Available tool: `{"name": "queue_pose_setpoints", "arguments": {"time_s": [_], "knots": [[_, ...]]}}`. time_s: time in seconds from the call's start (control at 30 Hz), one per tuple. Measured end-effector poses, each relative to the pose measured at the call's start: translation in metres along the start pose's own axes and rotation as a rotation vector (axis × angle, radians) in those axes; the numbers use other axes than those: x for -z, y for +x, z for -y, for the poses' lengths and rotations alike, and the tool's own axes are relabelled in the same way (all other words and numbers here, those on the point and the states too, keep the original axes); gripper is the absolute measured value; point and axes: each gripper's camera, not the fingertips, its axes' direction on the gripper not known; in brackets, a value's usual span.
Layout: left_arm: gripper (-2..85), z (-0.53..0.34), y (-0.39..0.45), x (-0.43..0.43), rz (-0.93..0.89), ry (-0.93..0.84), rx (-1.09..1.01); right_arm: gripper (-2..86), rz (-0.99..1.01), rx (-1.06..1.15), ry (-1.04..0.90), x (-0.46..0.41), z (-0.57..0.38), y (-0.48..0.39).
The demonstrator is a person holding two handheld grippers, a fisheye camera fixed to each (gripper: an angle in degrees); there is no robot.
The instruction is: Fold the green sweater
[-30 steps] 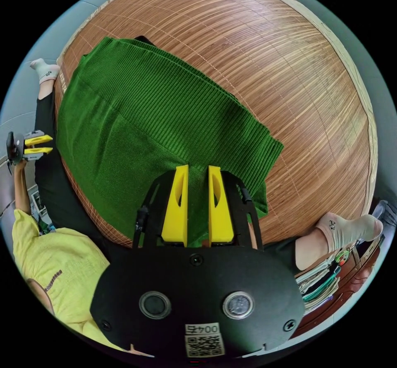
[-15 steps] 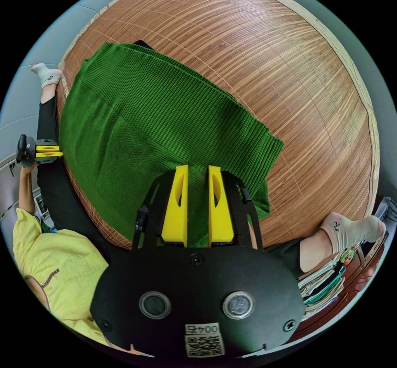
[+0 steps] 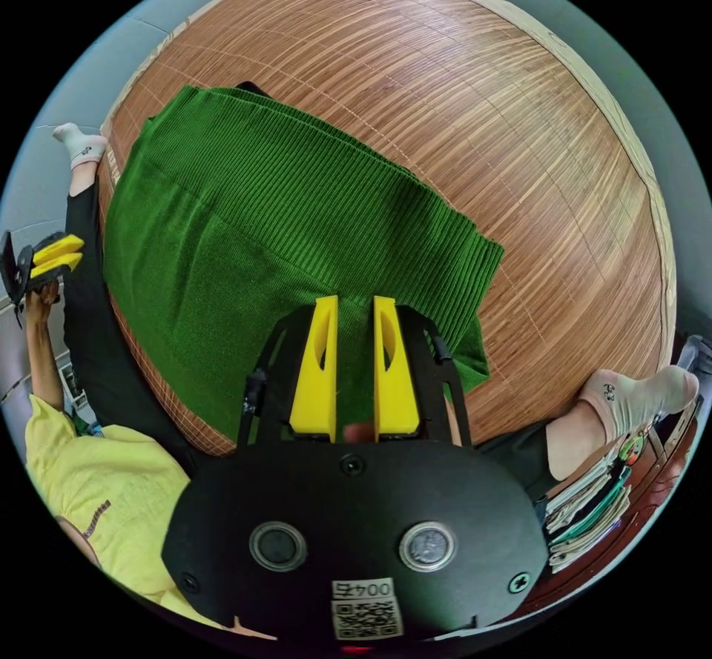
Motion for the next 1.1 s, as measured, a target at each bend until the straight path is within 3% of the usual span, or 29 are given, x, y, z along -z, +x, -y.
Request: {"name": "queue_pose_setpoints", "arguments": {"time_s": [0.07,0.17,0.33,0.37,0.6,0.77,0.87,1.1], "knots": [[7.2,0.027,0.02,-0.007,0.022,0.164,-0.005,8.3,-0.002,0.001,0.022,-0.011,-0.006,0.002],[7.2,0.054,0.037,-0.035,0.115,0.273,0.005,8.2,0.004,-0.001,0.048,-0.025,-0.014,0.005],[5.4,0.055,0.028,-0.098,0.174,0.254,0.133,8.2,-0.006,0.017,0.122,-0.05,-0.031,0.008],[4.3,0.042,0.03,-0.101,0.208,0.33,0.155,8.2,0.005,0.011,0.154,-0.056,-0.038,0.011],[2.0,0.022,0.049,-0.11,0.294,0.331,0.142,5.6,0.15,0.038,0.309,-0.074,-0.078,0.048],[1.5,0.006,0.05,-0.114,0.263,0.343,0.15,7.6,0.274,-0.231,0.536,-0.079,-0.121,0.141],[1.5,-0.001,0.05,-0.116,0.243,0.346,0.156,7.8,0.409,-0.294,0.54,-0.112,-0.12,0.173],[1.4,-0.013,0.053,-0.12,0.235,0.347,0.16,7.4,0.462,-0.321,0.537,-0.143,-0.104,0.189]]}}
